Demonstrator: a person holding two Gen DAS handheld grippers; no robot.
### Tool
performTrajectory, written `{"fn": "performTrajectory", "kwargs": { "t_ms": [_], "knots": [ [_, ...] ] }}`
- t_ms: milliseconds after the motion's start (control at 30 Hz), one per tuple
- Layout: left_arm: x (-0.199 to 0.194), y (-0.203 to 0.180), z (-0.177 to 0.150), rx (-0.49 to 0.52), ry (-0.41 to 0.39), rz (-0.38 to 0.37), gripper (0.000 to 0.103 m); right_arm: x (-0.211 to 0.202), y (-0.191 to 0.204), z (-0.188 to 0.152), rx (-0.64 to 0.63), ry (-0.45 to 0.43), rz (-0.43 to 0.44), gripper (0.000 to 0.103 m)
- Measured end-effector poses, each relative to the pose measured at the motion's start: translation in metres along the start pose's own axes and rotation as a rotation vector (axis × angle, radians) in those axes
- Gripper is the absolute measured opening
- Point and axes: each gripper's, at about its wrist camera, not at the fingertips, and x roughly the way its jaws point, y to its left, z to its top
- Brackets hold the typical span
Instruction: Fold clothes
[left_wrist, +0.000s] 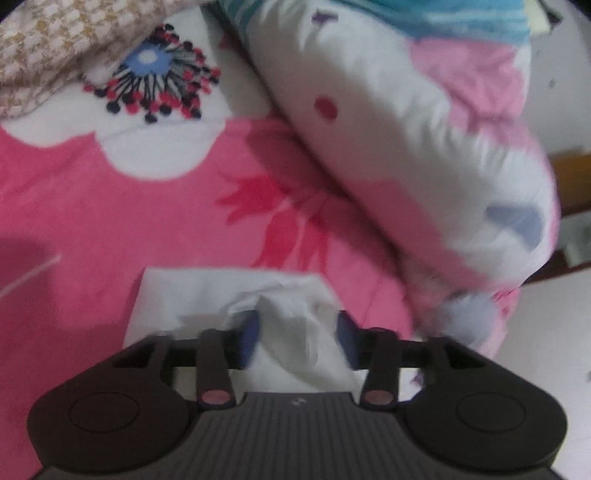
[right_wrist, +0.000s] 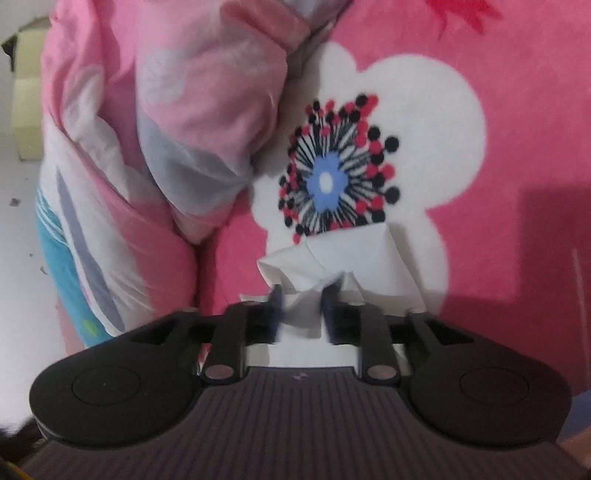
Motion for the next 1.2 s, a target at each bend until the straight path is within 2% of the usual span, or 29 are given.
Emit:
{"fn": "performTrajectory", "kwargs": {
  "t_ms": [67, 133, 233, 300, 400, 567, 733, 833, 900, 933, 1067, 1200],
  "knots": [
    [-0.006, 0.001, 0.006, -0.004, -0.004, -0.017, 0.056, -0.012, 0.000, -0.003, 0.017, -0.054, 0.047, 0.041],
    [-0.013, 0.002, 0.012, -0.009, -0.008, -0.034, 0.056, -0.025, 0.006, -0.006, 0.012, -0.111, 0.055, 0.045],
    [-0.022, 0.004, 0.021, -0.015, -0.014, -0.060, 0.056, -0.040, 0.019, -0.012, -0.015, -0.178, 0.040, 0.045],
    [-0.028, 0.005, 0.027, -0.019, -0.018, -0.077, 0.056, -0.046, 0.033, -0.020, -0.051, -0.192, 0.010, 0.045],
    [-0.051, 0.005, 0.023, 0.027, 0.024, -0.014, 0.058, -0.047, 0.050, -0.038, -0.120, -0.173, -0.071, 0.045],
    [-0.078, 0.007, -0.011, 0.158, 0.147, 0.144, 0.058, -0.038, 0.064, -0.089, -0.271, -0.037, -0.284, 0.045],
    [-0.072, 0.007, -0.063, 0.321, 0.282, 0.193, 0.050, -0.035, 0.064, -0.138, -0.470, 0.058, -0.541, 0.045],
    [-0.057, 0.010, -0.083, 0.391, 0.332, 0.215, 0.039, -0.039, 0.058, -0.150, -0.509, 0.081, -0.606, 0.045],
    [-0.047, 0.011, -0.096, 0.438, 0.365, 0.229, 0.019, -0.043, 0.058, -0.151, -0.517, 0.078, -0.628, 0.045],
    [-0.046, 0.014, -0.098, 0.438, 0.370, 0.237, 0.002, -0.045, 0.058, -0.151, -0.522, 0.073, -0.634, 0.045],
    [-0.061, 0.017, -0.092, 0.433, 0.335, 0.216, 0.001, -0.052, 0.062, -0.149, -0.561, 0.050, -0.664, 0.045],
    [-0.060, 0.015, -0.097, 0.517, 0.354, 0.240, 0.002, -0.061, 0.063, -0.150, -0.604, 0.039, -0.687, 0.045]
  ]
}}
